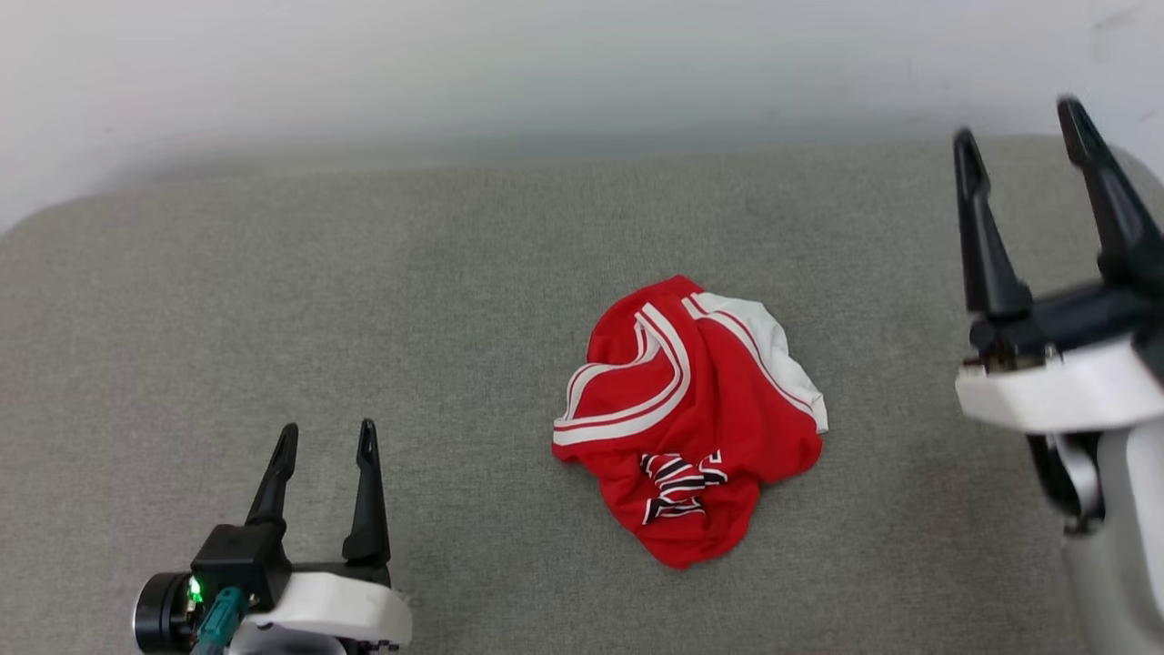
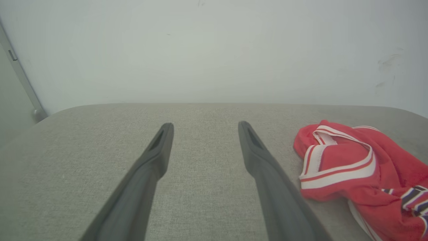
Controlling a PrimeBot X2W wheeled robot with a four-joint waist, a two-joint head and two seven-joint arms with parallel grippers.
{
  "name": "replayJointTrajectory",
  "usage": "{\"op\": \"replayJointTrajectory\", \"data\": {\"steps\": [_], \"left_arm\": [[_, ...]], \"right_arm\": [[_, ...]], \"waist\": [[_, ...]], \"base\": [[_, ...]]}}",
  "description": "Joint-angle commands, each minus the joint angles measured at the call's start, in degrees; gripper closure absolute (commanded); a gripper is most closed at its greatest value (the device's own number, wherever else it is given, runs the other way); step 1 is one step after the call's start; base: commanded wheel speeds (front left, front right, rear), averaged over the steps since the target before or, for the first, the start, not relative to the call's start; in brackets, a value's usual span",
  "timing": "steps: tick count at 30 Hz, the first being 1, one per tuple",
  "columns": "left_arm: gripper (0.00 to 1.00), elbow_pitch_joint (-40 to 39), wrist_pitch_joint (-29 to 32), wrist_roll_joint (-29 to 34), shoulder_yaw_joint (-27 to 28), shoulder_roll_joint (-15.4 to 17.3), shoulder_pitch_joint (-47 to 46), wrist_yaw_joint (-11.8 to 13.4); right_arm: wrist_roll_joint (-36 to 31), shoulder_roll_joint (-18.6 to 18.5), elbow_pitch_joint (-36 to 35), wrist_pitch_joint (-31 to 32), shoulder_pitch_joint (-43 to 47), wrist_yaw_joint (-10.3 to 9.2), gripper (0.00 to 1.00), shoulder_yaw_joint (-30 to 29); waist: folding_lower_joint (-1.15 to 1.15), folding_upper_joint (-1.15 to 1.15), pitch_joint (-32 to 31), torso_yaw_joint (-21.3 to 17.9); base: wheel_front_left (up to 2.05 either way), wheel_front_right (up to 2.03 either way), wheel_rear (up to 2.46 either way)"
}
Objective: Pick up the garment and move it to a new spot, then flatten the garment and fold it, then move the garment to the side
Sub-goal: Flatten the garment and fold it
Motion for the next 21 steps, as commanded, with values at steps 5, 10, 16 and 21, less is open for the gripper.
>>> {"op": "replayJointTrajectory", "data": {"steps": [5,10,16,21], "left_arm": [[0.00,-0.51,-0.14,-0.35,-0.56,-0.04,-3.29,-0.11],[0.00,-1.11,-0.14,-0.44,-0.69,-0.03,-5.24,-0.27],[0.00,-1.90,-0.15,-0.93,-0.74,-0.04,-7.84,-0.53],[0.00,-2.72,-0.15,-1.44,-1.34,-0.05,-10.44,-0.69]], "right_arm": [[9.80,-12.51,11.77,10.87,-14.85,-0.03,0.00,16.03],[23.22,-21.90,13.14,28.72,-23.46,-0.02,0.00,32.18],[37.92,-28.16,12.76,46.56,-30.80,-0.03,0.00,44.62],[43.82,-28.29,15.24,53.39,-34.23,-0.03,0.00,50.28]], "waist": [[0.00,0.00,3.97,0.77],[0.00,0.00,7.00,1.34],[0.00,0.00,11.32,1.99],[0.00,0.00,15.28,2.86]], "base": [[0.00,0.00,0.00],[0.00,0.00,0.00],[0.00,0.00,0.00],[0.00,0.00,0.00]]}}
